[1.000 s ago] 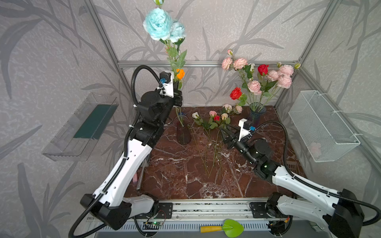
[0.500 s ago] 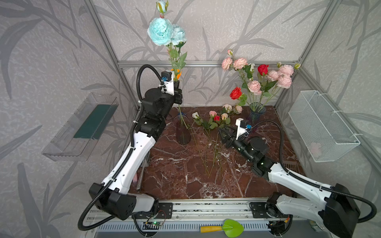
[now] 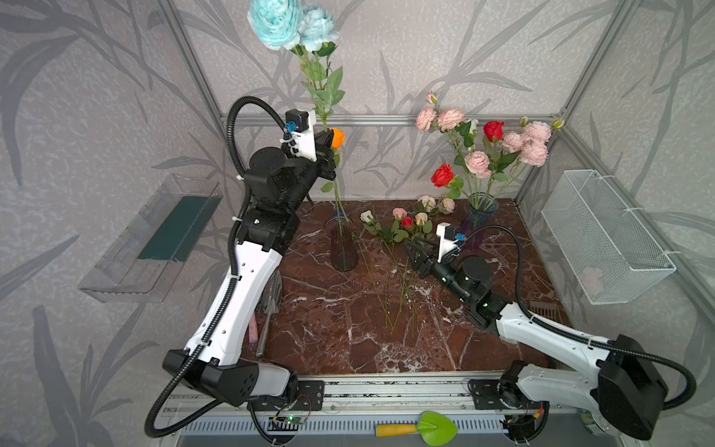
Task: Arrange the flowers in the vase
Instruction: 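Lower the light blue flower stem into the purple vase with the left gripper, then grasp and lift the blue rose stem with the right gripper while the left releases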
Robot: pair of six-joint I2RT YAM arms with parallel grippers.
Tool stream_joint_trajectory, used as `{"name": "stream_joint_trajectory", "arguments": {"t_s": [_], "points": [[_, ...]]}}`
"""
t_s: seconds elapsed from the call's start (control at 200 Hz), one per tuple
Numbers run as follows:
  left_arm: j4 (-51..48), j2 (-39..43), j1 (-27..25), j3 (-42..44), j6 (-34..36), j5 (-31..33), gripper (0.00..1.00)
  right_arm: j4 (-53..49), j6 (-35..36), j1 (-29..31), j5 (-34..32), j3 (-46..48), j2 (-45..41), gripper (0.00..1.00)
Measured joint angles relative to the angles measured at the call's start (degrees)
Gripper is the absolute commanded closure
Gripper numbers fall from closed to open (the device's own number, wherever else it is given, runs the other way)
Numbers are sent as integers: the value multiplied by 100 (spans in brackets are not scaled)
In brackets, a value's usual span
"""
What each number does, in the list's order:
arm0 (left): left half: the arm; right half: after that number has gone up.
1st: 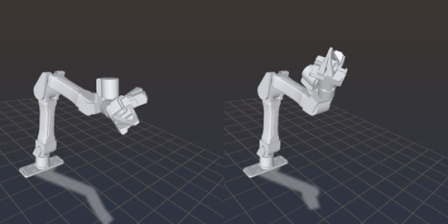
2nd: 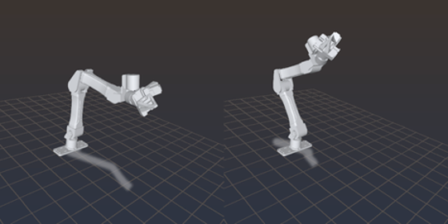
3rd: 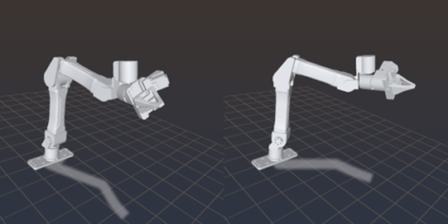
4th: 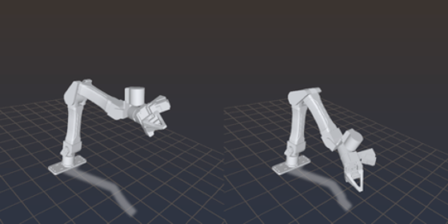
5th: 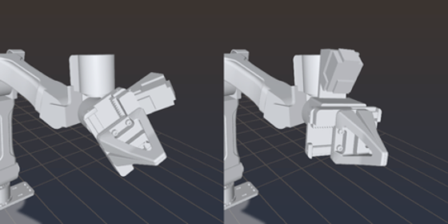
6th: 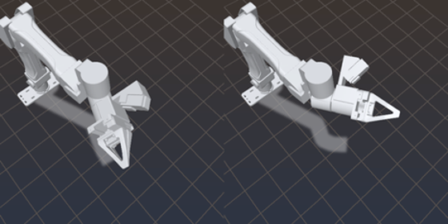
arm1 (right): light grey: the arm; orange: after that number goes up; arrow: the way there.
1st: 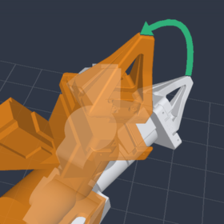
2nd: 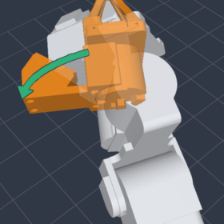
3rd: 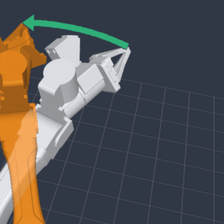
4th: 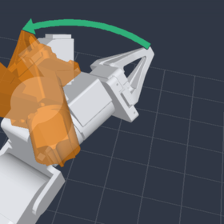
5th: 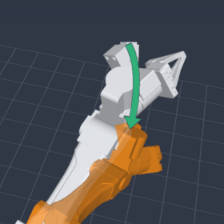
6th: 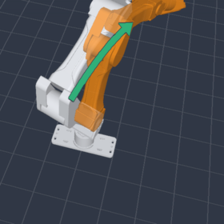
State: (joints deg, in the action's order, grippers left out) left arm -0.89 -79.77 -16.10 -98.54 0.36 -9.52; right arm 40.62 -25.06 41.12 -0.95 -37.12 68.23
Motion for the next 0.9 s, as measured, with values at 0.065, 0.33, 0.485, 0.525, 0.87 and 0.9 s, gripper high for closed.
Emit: {"name": "stream_joint_trajectory", "arguments": {"t_s": [0.065,0.33,0.485,0.525,0.87,0.9], "points": [[-26,-39,35,13,15,17,100,33,-17,-11,7,0,28,53],[48,-282,127,1075,164,129,100,181,-66,-105,66,2,85,53],[94,-398,127,1768,334,151,100,140,-133,-177,144,-52,468,53],[114,-398,127,1950,382,153,100,-20,-131,-181,153,-164,658,53],[177,-398,70,2660,514,133,82,-2776,407,-87,592,-2723,3399,58],[175,-393,68,2677,516,133,79,-3032,498,-35,566,-2848,3550,58]]}}
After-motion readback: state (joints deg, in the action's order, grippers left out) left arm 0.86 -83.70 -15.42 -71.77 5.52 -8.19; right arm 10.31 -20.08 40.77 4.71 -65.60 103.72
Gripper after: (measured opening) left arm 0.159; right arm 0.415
